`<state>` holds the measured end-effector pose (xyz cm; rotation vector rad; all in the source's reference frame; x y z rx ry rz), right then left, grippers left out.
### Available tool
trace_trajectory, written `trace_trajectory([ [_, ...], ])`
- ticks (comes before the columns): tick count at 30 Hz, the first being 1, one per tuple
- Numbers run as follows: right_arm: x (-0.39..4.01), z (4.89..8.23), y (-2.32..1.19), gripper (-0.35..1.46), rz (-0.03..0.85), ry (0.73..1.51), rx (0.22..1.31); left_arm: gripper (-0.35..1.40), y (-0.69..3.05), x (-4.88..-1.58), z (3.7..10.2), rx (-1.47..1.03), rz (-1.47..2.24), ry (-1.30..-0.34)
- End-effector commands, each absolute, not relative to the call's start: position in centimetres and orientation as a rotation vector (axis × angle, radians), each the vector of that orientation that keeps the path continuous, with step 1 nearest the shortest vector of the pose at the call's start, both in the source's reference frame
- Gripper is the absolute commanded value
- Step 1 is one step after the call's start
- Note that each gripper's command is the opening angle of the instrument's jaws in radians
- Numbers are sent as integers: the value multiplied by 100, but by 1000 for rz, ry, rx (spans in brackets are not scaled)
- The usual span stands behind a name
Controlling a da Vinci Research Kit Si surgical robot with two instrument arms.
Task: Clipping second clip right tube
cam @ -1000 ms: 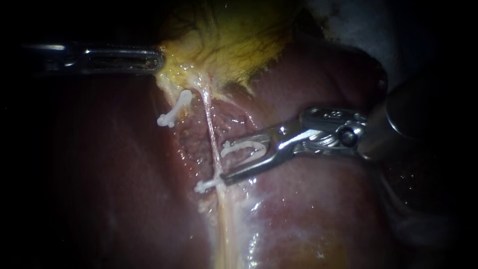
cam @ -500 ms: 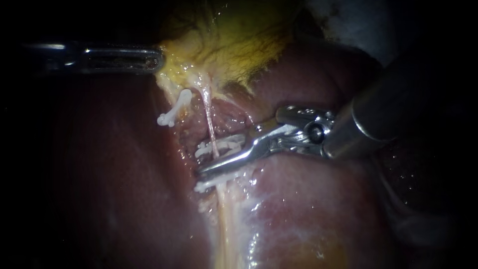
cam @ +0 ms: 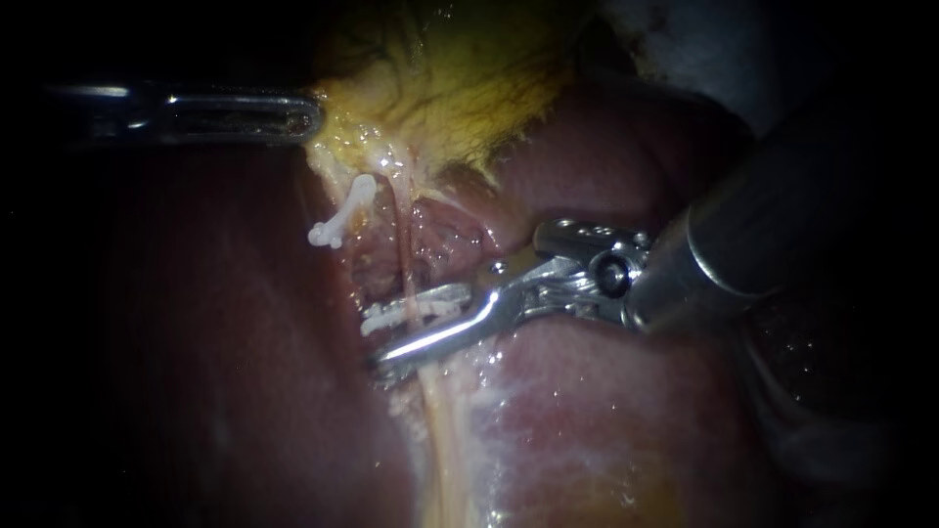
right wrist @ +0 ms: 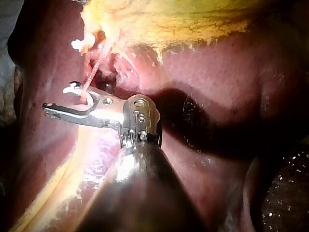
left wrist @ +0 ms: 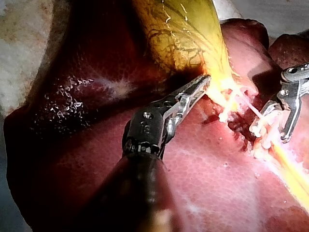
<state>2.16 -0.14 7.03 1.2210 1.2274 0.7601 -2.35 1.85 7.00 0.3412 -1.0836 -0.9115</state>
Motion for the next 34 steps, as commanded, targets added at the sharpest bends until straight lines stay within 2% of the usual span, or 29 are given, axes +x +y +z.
trace_trajectory([
  [1,216,704,-13,41,766,1221,1228,-35,185,-235,700,341,-912,-1084],
  [14,214,704,-12,-18,775,1215,1236,-35,185,-235,700,338,-914,-1083],
  [16,214,704,-12,-33,774,1215,1237,-35,185,-235,700,338,-914,-1083],
  [34,212,703,-10,-35,783,1199,1243,-35,186,-234,701,336,-915,-1082],
])
